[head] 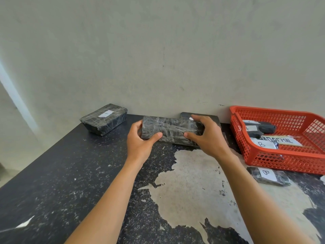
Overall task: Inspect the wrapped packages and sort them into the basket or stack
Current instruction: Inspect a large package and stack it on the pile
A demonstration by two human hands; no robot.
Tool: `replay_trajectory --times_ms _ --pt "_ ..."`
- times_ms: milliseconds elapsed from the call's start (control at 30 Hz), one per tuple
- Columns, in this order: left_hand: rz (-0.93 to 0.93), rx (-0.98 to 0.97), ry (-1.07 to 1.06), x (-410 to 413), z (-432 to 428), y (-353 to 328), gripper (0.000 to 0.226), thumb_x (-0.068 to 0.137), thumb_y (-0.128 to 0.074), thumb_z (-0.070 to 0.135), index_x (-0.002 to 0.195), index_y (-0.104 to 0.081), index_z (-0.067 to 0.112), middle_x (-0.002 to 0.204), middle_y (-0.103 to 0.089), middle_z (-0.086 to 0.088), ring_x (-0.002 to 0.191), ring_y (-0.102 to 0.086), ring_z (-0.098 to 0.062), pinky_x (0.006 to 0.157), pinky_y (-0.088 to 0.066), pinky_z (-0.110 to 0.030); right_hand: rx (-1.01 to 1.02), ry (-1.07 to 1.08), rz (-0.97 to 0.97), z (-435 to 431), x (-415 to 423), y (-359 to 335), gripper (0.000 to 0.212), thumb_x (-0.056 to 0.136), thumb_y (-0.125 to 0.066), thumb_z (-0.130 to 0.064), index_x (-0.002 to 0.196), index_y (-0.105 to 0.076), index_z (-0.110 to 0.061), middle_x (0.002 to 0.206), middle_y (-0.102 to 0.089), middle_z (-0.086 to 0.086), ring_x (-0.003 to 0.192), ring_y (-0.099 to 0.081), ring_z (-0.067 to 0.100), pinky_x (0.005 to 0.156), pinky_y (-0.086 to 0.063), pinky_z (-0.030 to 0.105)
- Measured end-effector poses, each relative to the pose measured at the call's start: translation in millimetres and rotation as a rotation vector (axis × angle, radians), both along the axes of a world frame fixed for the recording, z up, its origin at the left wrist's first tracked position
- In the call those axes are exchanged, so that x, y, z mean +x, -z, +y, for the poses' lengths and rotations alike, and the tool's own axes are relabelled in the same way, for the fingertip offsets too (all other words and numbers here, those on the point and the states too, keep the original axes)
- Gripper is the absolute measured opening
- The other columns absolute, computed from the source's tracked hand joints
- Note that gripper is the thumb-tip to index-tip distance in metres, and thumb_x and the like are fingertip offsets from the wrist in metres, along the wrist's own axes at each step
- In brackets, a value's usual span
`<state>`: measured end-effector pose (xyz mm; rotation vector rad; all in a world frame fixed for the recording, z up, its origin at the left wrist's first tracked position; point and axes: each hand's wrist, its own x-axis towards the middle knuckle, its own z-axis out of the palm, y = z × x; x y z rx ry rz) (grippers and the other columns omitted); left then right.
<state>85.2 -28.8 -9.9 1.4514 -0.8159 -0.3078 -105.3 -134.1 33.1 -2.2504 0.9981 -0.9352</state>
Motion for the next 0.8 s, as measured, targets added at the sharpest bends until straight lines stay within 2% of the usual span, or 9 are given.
replay_trajectory --times_ms 67,200,300,367,433,500,633,733,800 --pt "0.007 -0.011 -0.017 0.8 -1.0 3.8 0.064 0.072 -0.088 0.023 0.124 -0.051 0.024 0.121 -0.060 0.009 0.110 -0.059 -0.005 0.085 -0.045 -0.014 -0.029 0.007 -0.002 1.2 2.6 -2.2 0.058 0.082 -0.077 -0.033 0.134 -0.057 -0.016 0.129 -0.054 -0.001 0.119 -0.051 0.014 0.096 -0.036 0.021" --pt "0.010 -0.044 -0.004 4.5 -1.4 7.7 0.059 0.074 -0.086 0.022 0.121 -0.052 0.029 0.127 -0.060 0.008 0.118 -0.057 -0.007 0.101 -0.047 -0.030 -0.064 0.052 -0.073 -3.3 2.2 -2.3 0.028 0.090 -0.068 -0.035 0.113 -0.067 -0.020 0.120 -0.057 -0.002 0.109 -0.054 0.012 0.092 -0.039 0.025" --pt "0.002 -0.062 0.016 -0.9 -1.5 7.3 0.057 0.074 -0.085 0.024 0.121 -0.053 0.028 0.127 -0.060 0.009 0.118 -0.057 -0.005 0.098 -0.046 -0.023 -0.067 0.121 -0.136 -4.3 0.9 -1.8 0.013 0.091 -0.068 -0.029 0.100 -0.070 -0.020 0.103 -0.062 -0.003 0.093 -0.059 0.014 0.084 -0.047 0.031" --pt "0.007 -0.056 0.022 -4.7 -1.9 7.4 0.059 0.073 -0.086 0.025 0.121 -0.053 0.025 0.125 -0.059 0.010 0.116 -0.057 -0.003 0.089 -0.045 -0.012 -0.093 0.141 -0.161 -2.8 1.1 -2.2 0.009 0.090 -0.069 -0.025 0.096 -0.071 -0.018 0.094 -0.064 -0.003 0.089 -0.059 0.015 0.081 -0.049 0.032" --pt "0.031 -0.050 0.013 -6.8 -1.4 5.9 0.062 0.071 -0.088 0.024 0.121 -0.051 0.022 0.121 -0.058 0.012 0.109 -0.057 0.003 0.077 -0.045 -0.003 -0.129 0.130 -0.168 -0.4 2.9 -2.1 0.008 0.090 -0.069 -0.024 0.093 -0.071 -0.017 0.094 -0.065 -0.001 0.092 -0.059 0.017 0.079 -0.047 0.029" --pt "0.054 -0.052 -0.020 -7.2 -0.7 3.7 0.063 0.070 -0.088 0.022 0.120 -0.050 0.022 0.119 -0.057 0.011 0.102 -0.055 0.007 0.072 -0.045 -0.002 -0.142 0.091 -0.147 1.9 5.5 -0.7 0.011 0.090 -0.069 -0.028 0.096 -0.070 -0.019 0.101 -0.064 -0.002 0.098 -0.058 0.018 0.082 -0.045 0.027" --pt "0.047 -0.082 -0.050 -8.5 0.6 1.8 0.061 0.069 -0.089 0.021 0.117 -0.049 0.024 0.119 -0.058 0.011 0.103 -0.057 0.004 0.079 -0.046 -0.012 -0.098 0.066 -0.078 8.9 9.4 -0.7 0.043 0.078 -0.079 -0.043 0.108 -0.061 -0.018 0.111 -0.053 -0.007 0.108 -0.044 0.010 0.089 -0.035 0.023" --pt "0.040 -0.105 -0.028 -14.6 0.8 0.8 0.064 0.067 -0.090 0.017 0.117 -0.050 0.020 0.115 -0.059 0.012 0.099 -0.064 0.000 0.075 -0.053 -0.015 -0.120 0.140 -0.117 10.0 9.2 1.3 0.041 0.074 -0.083 -0.035 0.100 -0.060 -0.013 0.104 -0.050 -0.004 0.104 -0.042 0.013 0.080 -0.030 0.018" --pt "0.039 -0.120 -0.019 -16.4 1.1 0.4 0.065 0.066 -0.090 0.015 0.117 -0.050 0.019 0.115 -0.059 0.010 0.097 -0.066 -0.001 0.073 -0.054 -0.013 -0.135 0.149 -0.123 8.7 9.7 4.1 0.040 0.072 -0.085 -0.031 0.093 -0.059 -0.009 0.101 -0.051 -0.001 0.100 -0.042 0.016 0.075 -0.032 0.012"
